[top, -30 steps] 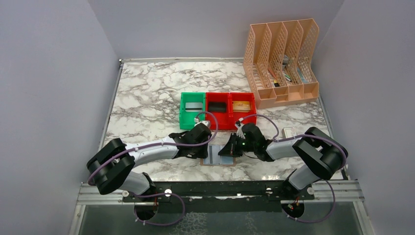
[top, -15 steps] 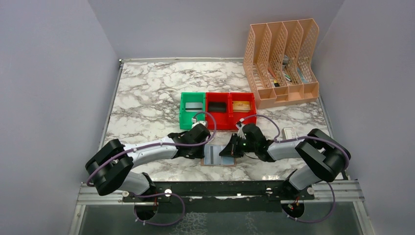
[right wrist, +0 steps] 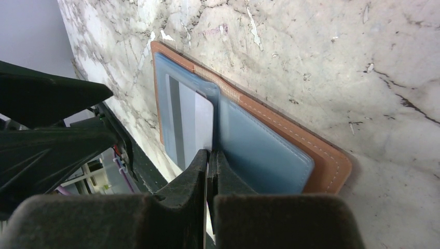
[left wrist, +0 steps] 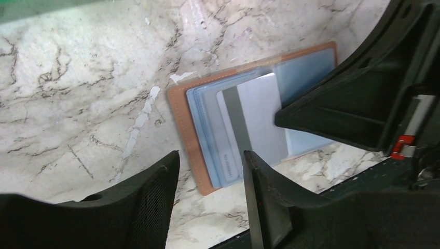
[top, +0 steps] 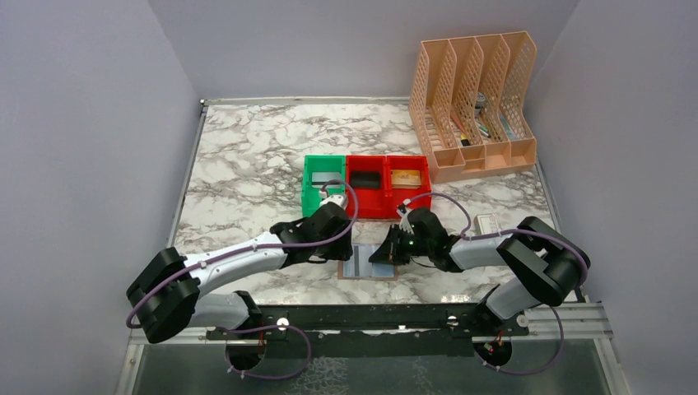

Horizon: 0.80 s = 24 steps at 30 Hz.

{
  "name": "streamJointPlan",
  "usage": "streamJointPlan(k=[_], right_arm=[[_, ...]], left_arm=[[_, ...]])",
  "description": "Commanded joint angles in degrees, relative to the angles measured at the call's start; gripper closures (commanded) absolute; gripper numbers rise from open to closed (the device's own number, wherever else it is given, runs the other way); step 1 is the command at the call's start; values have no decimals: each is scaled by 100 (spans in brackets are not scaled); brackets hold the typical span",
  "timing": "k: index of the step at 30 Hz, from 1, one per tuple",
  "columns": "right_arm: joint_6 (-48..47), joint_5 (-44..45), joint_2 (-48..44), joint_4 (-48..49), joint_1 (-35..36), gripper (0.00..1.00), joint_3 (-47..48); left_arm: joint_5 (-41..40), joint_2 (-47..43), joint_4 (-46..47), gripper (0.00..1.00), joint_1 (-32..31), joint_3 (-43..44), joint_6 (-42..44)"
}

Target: Take the credit cards out of the card holder

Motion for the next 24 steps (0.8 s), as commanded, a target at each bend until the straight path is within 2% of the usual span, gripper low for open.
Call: streamJointPlan(k=[1,12,17,24], right_arm=[[-199,240,-14,-422,9,99,-23],[-171,244,20,-413,10,99,-12],[-163,257,29,-439,10,99,-6],[-167,257,26,-464,5,99,15]], left_arm=[[79,-130,30,48,-7,324,101],[896,249,723,45,-7,260,67],[1038,585,743,46,-26,247,126],[622,959,413,59,-44,201,196]])
